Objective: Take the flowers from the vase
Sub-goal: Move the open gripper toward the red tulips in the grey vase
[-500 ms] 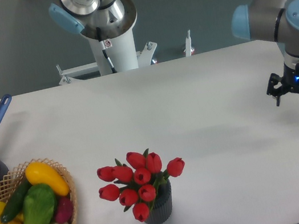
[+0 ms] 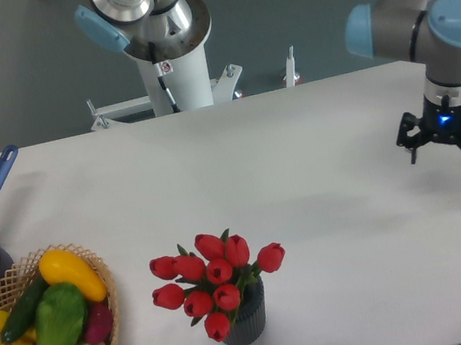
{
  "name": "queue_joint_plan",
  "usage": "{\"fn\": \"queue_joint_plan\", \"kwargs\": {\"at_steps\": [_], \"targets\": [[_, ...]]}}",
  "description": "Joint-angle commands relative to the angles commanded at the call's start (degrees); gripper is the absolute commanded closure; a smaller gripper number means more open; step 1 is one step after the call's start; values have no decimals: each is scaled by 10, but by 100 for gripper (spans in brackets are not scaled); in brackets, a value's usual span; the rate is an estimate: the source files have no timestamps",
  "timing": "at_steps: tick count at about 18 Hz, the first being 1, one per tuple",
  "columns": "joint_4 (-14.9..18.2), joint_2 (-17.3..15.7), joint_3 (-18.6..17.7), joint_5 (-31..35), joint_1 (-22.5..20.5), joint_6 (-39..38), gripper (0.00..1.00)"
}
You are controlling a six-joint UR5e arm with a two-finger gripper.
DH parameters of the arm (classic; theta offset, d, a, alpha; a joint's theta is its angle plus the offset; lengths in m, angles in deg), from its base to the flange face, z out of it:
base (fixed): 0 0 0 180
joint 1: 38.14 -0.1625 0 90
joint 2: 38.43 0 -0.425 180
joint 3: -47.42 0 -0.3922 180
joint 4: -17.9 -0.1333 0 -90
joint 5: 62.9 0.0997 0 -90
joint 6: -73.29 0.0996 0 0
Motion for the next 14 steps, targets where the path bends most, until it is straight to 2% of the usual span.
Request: {"fn": "queue_joint_plan", "kwargs": {"at_steps": [2,4,12,14], "targets": [[3,-44,-39,-4,3,2,0],[4,-71,-70,-7,25,0,0],[5,-107,-88,-27,112,-29,0],[5,-107,-89,-72,125,-35,0]]}}
